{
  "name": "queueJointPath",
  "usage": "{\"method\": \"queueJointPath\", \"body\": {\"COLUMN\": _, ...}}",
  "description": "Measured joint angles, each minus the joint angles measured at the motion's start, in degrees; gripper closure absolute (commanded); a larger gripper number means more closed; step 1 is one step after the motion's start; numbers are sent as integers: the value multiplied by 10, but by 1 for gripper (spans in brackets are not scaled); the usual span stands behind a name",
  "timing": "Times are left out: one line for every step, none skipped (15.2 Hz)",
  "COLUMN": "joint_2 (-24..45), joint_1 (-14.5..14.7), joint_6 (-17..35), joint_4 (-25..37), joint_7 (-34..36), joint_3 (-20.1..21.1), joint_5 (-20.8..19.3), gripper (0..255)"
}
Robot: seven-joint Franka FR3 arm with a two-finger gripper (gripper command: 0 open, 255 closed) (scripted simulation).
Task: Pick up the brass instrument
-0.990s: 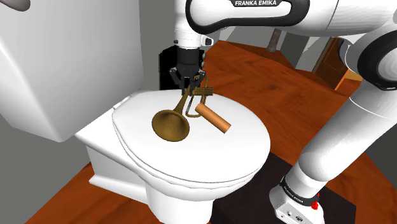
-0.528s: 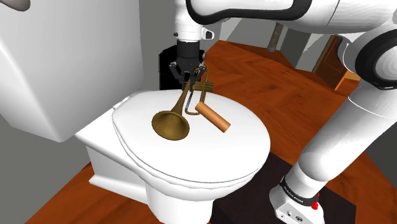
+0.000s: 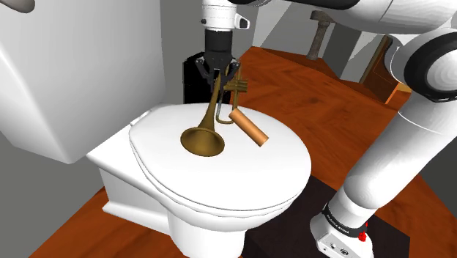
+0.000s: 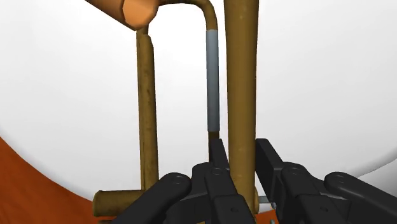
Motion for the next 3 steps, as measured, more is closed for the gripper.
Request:
{"method": "queueJointPath", "body": {"joint_2": 5, "joint_1": 1, "joint_6": -9, "joint_4": 13, "joint_7": 2, "joint_3": 1, "joint_5": -2, "gripper": 255}}
{"method": "queueJointPath", "body": {"joint_2": 4, "joint_1": 1, "joint_6": -17, "joint_4": 20, "joint_7": 2, "joint_3": 1, "joint_5": -2, "gripper": 255}}
{"method": "queueJointPath", "body": {"joint_2": 7, "joint_1": 1, "joint_6": -21, "joint_4": 27, "joint_7": 3, "joint_3": 1, "joint_5": -3, "gripper": 255}}
